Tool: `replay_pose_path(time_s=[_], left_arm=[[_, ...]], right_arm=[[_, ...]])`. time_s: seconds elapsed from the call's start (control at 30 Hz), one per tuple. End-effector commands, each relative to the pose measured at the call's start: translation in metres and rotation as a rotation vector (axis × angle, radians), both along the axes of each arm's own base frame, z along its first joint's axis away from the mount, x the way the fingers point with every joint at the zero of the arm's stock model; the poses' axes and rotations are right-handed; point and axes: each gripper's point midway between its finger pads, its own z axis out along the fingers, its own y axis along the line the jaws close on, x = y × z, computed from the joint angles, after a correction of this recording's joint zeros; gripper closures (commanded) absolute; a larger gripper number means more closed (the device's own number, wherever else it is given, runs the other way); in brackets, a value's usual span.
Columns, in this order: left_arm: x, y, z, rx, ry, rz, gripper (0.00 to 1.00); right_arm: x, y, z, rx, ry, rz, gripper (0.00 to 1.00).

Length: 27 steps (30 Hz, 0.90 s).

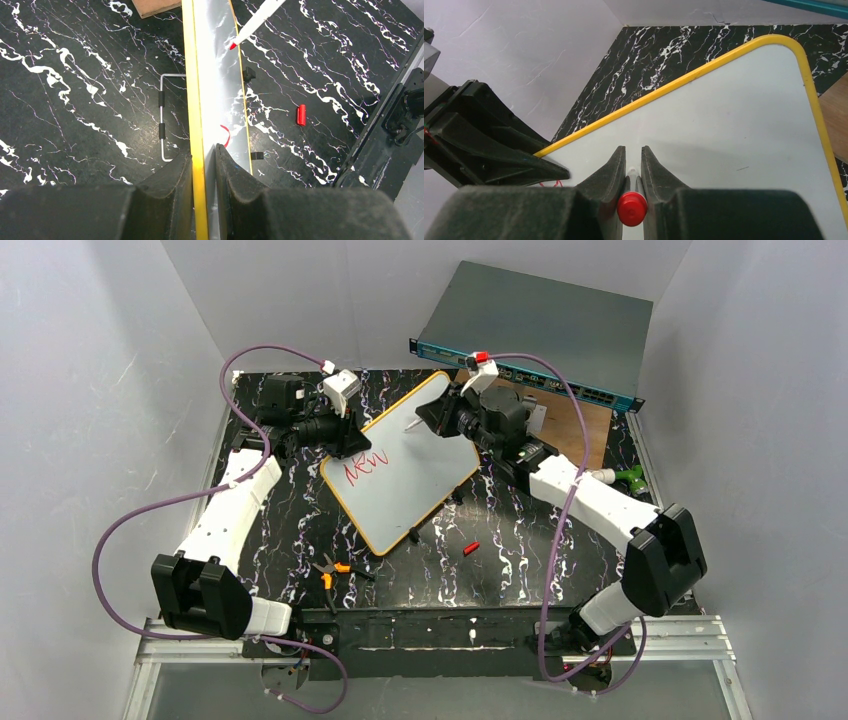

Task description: Write a sentence on the whiteboard

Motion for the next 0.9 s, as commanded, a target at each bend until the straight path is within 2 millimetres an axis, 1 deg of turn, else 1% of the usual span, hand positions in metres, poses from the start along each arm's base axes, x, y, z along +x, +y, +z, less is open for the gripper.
replay_pose_path(time_s=[0.0, 0.17, 0.27, 0.3, 0.33, 0.5, 0.57, 0.6, 0.7, 0.87], left_arm=[[-0.003, 0.005, -0.009, 0.069, -0.007, -0.019, 1.0], [-0.003, 0.006, -0.01, 0.072, -0.006, -0.02, 1.0], [-0.003, 0.006, -0.01, 0.072, -0.008, -0.02, 1.0], [-0.002, 0.006, -0.009, 0.072, -0.009, -0.02, 1.0], [-0.002, 0.005, -0.008, 0.071, -0.012, -0.022, 1.0], [0.0, 0.005, -0.007, 0.071, -0.014, -0.02, 1.0], [0.001, 0.004, -0.007, 0.07, -0.013, -0.02, 1.0], [0.002, 0.004, -0.008, 0.07, -0.011, -0.02, 1.0], [0.001, 0.004, -0.007, 0.069, -0.012, -0.02, 1.0], [0.0, 0.004, -0.005, 0.069, -0.015, -0.02, 1.0]], right_arm=[[0.009, 0.007, 0.034, 0.079, -0.057, -0.001, 0.99], [0.012, 0.01, 0.03, 0.081, -0.043, -0.003, 0.99], [0.008, 0.008, 0.029, 0.083, -0.032, 0.001, 0.99], [0.006, 0.007, 0.027, 0.086, -0.024, 0.002, 0.99], [-0.002, 0.009, 0.026, 0.091, -0.014, 0.031, 0.99], [-0.027, 0.008, 0.01, 0.081, 0.015, 0.069, 0.99], [-0.033, 0.007, 0.004, 0.079, 0.022, 0.076, 0.99], [-0.033, 0.006, 0.001, 0.079, 0.028, 0.065, 0.99], [-0.03, 0.005, 0.002, 0.08, 0.023, 0.05, 0.99], [-0.006, 0.0, 0.016, 0.09, 0.0, -0.037, 0.99]])
